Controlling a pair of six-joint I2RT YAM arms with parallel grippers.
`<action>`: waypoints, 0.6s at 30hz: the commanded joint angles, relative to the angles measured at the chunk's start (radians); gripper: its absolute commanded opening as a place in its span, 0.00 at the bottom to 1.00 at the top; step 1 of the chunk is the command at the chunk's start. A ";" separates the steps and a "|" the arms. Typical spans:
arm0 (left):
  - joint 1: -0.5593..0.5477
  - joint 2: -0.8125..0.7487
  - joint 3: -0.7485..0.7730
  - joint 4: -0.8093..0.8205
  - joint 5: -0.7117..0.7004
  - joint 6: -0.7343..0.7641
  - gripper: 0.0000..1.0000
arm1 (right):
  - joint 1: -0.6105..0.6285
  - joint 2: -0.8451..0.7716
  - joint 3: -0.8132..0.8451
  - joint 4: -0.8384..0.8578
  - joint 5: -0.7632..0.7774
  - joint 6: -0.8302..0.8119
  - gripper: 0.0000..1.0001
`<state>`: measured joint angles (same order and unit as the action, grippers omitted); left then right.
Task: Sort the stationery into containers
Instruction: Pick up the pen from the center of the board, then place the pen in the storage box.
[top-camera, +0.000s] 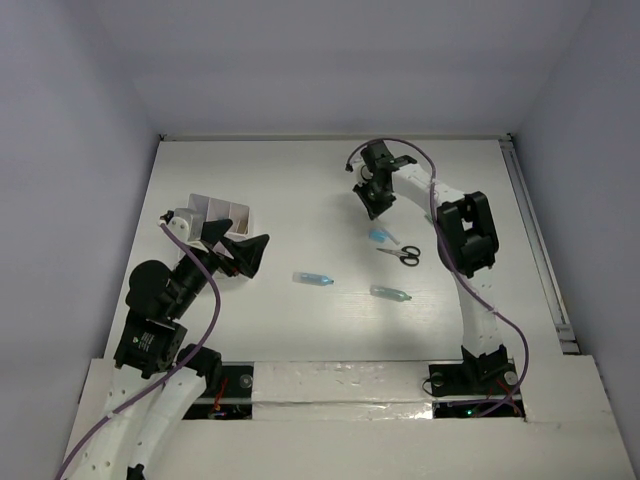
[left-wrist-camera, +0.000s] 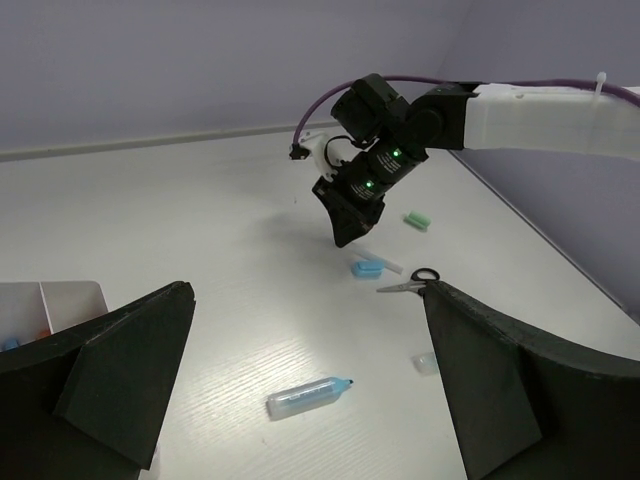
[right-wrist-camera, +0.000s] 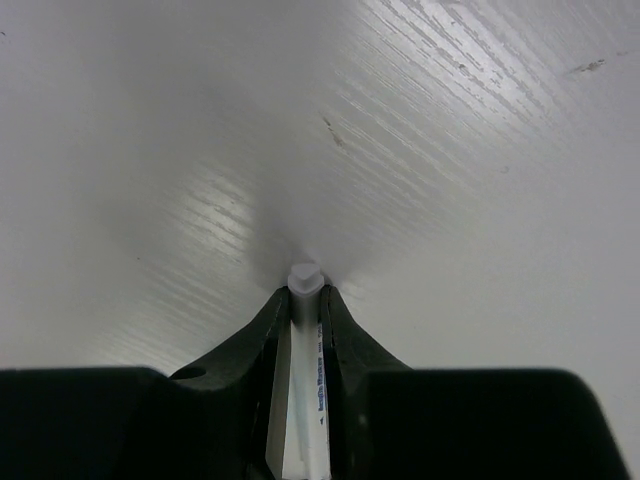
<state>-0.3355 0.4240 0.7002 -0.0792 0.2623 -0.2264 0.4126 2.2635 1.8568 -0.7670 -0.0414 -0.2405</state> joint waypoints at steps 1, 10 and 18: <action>-0.007 -0.004 0.005 0.032 0.014 0.001 0.99 | -0.005 -0.004 0.048 -0.009 0.066 -0.039 0.04; -0.007 -0.007 0.009 0.036 0.011 0.001 0.99 | 0.040 -0.211 0.130 0.168 0.097 0.024 0.00; 0.003 -0.008 0.012 0.036 0.012 0.001 0.99 | 0.245 -0.312 -0.145 0.927 -0.257 0.461 0.00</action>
<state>-0.3382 0.4229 0.7002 -0.0792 0.2623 -0.2264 0.5522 1.9282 1.7660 -0.2413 -0.1188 0.0082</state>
